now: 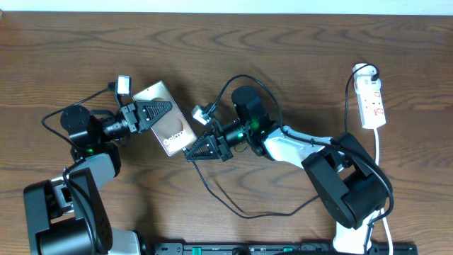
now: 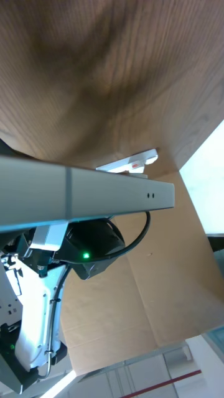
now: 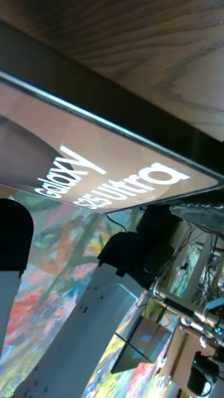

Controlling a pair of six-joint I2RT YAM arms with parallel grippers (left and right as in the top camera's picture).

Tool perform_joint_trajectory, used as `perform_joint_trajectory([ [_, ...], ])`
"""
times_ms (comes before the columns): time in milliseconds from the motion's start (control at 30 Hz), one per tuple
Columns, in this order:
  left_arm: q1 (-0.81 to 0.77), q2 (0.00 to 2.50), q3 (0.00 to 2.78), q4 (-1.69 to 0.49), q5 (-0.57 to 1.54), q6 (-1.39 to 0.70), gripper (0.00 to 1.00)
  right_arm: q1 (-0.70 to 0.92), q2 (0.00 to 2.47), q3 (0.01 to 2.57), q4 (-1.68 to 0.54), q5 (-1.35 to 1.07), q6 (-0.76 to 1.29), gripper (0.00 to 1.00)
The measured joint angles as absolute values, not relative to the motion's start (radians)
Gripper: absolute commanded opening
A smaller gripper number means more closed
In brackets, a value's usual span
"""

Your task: Plug charger to phone and switch on socket

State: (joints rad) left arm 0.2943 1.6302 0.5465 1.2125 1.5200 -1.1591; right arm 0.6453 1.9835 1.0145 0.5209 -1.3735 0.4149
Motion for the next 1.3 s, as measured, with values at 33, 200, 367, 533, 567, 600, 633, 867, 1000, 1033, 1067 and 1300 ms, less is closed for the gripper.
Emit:
perform_joint_trajectory([
  [33,0.294,1.63,0.546,1.213,1.52,-1.159,0.07,0.645,1.983,1.014,0.523,-1.373,0.424,0.01],
  [200,0.294,1.63,0.546,1.213,1.516,-1.159,0.07,0.645,1.983,1.013,0.527,-1.365,0.488,0.01],
  [367,0.294,1.63,0.546,1.213,1.509,-1.155,0.07,0.645,1.983,1.013,0.53,-1.353,0.552,0.01],
  [533,0.296,1.63,0.546,1.213,1.501,-1.155,0.07,0.645,1.983,1.011,0.573,-1.35,0.62,0.01],
  [567,0.297,1.63,0.546,1.214,1.499,-1.155,0.07,0.645,1.984,1.01,0.591,-1.349,0.638,0.01],
  [600,0.299,1.63,0.546,1.214,1.496,-1.156,0.07,0.646,1.985,1.009,0.606,-1.349,0.65,0.01],
  [633,0.299,1.63,0.546,1.214,1.493,-1.156,0.07,0.646,1.987,1.008,0.62,-1.349,0.665,0.01],
  [867,0.3,1.63,0.548,1.214,1.486,-1.159,0.07,0.646,1.99,1.001,0.68,-1.342,0.73,0.07],
  [1000,0.302,1.63,0.548,1.214,1.478,-1.157,0.07,0.645,1.99,1.001,0.69,-1.319,0.742,0.09],
  [1033,0.303,1.63,0.548,1.214,1.477,-1.155,0.07,0.645,1.99,1.001,0.691,-1.312,0.743,0.09],
  [1067,0.304,1.63,0.548,1.215,1.475,-1.155,0.07,0.645,1.99,1.001,0.691,-1.305,0.744,0.09],
  [1300,0.305,1.63,0.548,1.215,1.462,-1.152,0.08,0.645,1.99,1.001,0.693,-1.282,0.752,0.34],
])
